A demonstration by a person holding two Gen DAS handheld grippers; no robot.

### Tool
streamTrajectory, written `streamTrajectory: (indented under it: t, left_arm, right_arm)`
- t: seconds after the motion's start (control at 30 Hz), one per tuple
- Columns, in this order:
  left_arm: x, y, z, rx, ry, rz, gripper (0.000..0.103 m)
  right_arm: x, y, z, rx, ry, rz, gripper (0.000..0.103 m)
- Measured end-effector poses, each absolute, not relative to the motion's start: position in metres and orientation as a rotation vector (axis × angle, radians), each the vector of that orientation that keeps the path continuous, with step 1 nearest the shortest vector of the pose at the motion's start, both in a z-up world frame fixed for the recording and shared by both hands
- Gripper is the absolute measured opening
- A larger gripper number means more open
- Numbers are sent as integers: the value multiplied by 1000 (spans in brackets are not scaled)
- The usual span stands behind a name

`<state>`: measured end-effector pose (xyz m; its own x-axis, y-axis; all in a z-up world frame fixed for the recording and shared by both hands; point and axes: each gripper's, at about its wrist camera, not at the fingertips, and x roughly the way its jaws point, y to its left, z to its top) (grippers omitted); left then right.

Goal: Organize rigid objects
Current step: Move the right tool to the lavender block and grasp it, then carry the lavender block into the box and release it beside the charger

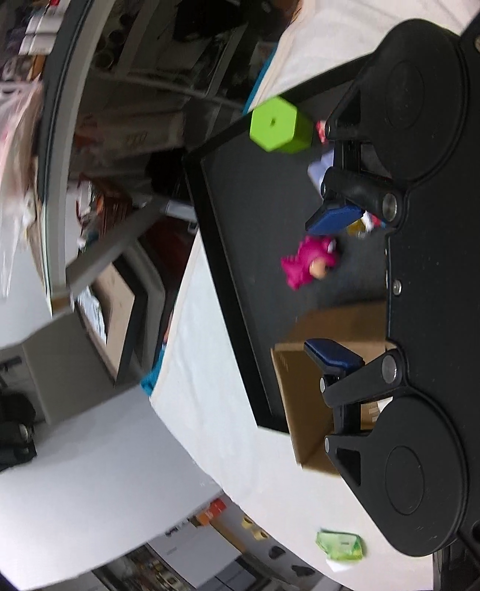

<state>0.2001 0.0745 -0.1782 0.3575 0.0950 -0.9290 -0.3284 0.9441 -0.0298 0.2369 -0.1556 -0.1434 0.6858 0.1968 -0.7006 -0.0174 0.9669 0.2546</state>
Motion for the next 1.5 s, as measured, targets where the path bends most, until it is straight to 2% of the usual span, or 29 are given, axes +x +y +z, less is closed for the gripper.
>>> streamTrajectory:
  t: [0.37,0.6,0.97,1.03,1.07,1.1,1.2,1.5]
  left_arm:
    - [206,59,-172,-154,1174,356,57]
    - [214,47,-177,-103,1190,378,59]
    - [230,30,-181,-52,1213,430,59]
    - [232,28,-181,-40,1214,438,59]
    - [233,26,-182,-39,1215,441,59]
    - [234,26,-182,-39,1215,445,59]
    - [235,22,-182,-35,1215,449,59]
    - [232,23,-181,-40,1208,444,59]
  right_arm:
    - [248,-183,-174,198,870,62,64]
    - [253,-184,-182,122,873,75,71]
    - [280,-190,-214,10,942,76,70]
    - [283,-191,-223,0,967,75,65]
    - [283,-192,-227,5,978,78,52]
    - [282,-194,-229,7,980,80,49]
    - [279,-199,-225,36,968,97,46]
    - [271,-206,-206,67,903,109,45]
